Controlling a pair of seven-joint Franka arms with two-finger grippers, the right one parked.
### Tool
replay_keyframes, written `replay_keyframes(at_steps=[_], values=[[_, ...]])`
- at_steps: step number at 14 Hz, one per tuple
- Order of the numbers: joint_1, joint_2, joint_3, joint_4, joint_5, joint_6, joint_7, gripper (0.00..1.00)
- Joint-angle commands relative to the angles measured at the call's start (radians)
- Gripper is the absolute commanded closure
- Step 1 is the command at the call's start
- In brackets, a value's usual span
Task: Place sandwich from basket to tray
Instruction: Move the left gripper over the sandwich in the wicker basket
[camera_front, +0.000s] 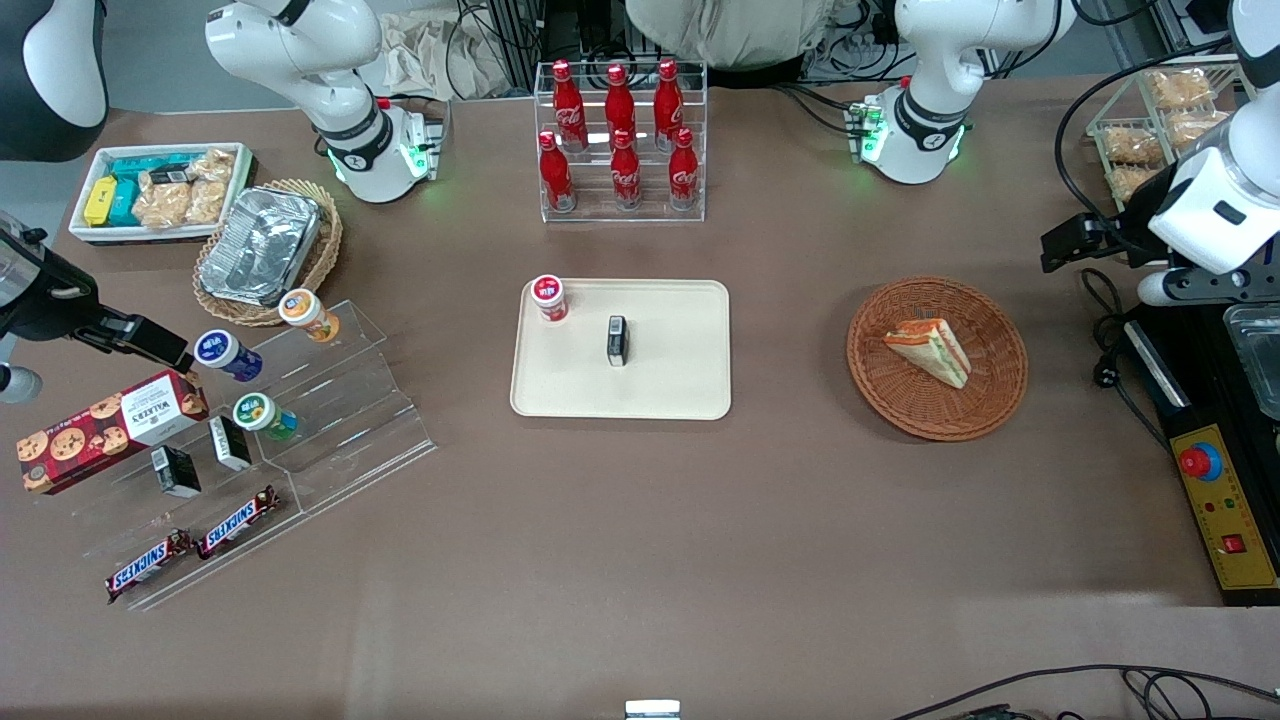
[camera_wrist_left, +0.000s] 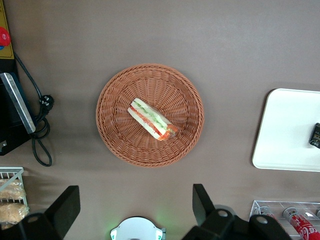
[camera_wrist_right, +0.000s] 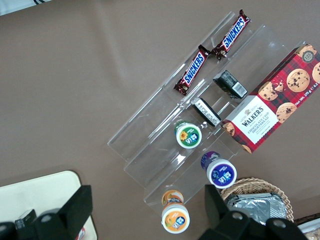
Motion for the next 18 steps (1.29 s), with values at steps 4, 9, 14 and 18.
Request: replay_keyframes(at_steps=[4,9,14,18], values=[[-0.003,-0.002,0.003,0.003,0.004,-0.007,0.013,0.00],[-0.003,-0.023,0.005,-0.090,0.010,-0.017,0.007,0.00],[0.001,-0.205,0.005,-0.433,-0.010,0.236,0.004,0.00],[-0.002,-0.304,0.005,-0.668,-0.008,0.440,-0.065,0.00]])
